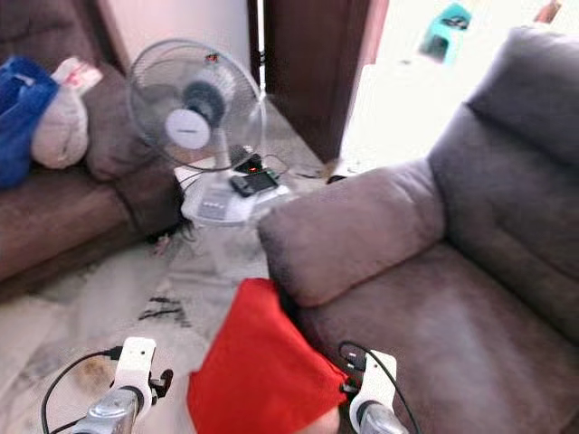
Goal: Move the pillow to the sofa from floor
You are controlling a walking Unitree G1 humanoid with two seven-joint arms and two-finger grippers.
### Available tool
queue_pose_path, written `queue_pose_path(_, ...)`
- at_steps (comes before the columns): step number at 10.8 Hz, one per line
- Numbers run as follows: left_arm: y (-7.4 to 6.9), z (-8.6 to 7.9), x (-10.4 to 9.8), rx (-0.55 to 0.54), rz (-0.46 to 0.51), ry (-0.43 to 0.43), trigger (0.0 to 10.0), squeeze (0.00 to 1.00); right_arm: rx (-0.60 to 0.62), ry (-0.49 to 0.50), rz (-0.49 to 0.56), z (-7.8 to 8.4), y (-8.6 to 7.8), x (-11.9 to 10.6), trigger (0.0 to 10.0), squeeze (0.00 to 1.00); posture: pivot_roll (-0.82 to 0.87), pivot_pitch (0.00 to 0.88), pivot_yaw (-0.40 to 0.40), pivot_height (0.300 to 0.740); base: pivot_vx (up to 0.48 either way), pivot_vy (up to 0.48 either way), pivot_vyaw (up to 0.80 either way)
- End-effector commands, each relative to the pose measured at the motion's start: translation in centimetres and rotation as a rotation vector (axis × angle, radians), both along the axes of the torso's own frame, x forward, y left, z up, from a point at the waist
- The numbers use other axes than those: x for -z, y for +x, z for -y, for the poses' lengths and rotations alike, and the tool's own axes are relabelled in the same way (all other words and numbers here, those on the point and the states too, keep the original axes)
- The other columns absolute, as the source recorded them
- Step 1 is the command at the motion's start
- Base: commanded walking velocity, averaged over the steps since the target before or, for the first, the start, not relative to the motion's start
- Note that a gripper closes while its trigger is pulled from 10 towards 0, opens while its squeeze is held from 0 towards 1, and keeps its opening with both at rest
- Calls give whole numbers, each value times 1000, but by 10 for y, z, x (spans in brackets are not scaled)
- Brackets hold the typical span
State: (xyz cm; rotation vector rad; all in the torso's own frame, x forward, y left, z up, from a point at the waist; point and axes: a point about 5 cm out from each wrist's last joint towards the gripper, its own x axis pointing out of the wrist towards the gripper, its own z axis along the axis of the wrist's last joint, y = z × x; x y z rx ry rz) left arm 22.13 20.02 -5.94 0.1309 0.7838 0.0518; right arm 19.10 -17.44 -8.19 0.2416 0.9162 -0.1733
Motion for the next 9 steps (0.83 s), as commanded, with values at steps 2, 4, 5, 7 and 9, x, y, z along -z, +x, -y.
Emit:
queue_pose_path(2,3,-2,-3,4,27,25,10000,0,28,-1,51,14,0,-3,10000,0,30,22,-34,740,0,0,0)
queue_pose_path(4,3,0,-2,-2,27,23,10000,0,33,-1,59,22,-2,-3,10000,0,26,7,-38,740,0,0,0)
queue_pose_path(5,2,1,-2,-1,28,21,10000,0,38,-17,53,25,-3,-3,10000,0,31,0,-40,740,0,0,0)
queue_pose_path(7,1,2,-1,4,30,25,10000,0,24,-11,78,24,1,-6,10000,0,25,0,-41,740,0,0,0)
queue_pose_path(9,1,3,-1,11,27,27,10000,0,8,-27,66,26,3,-6,10000,0,22,0,-41,740,0,0,0)
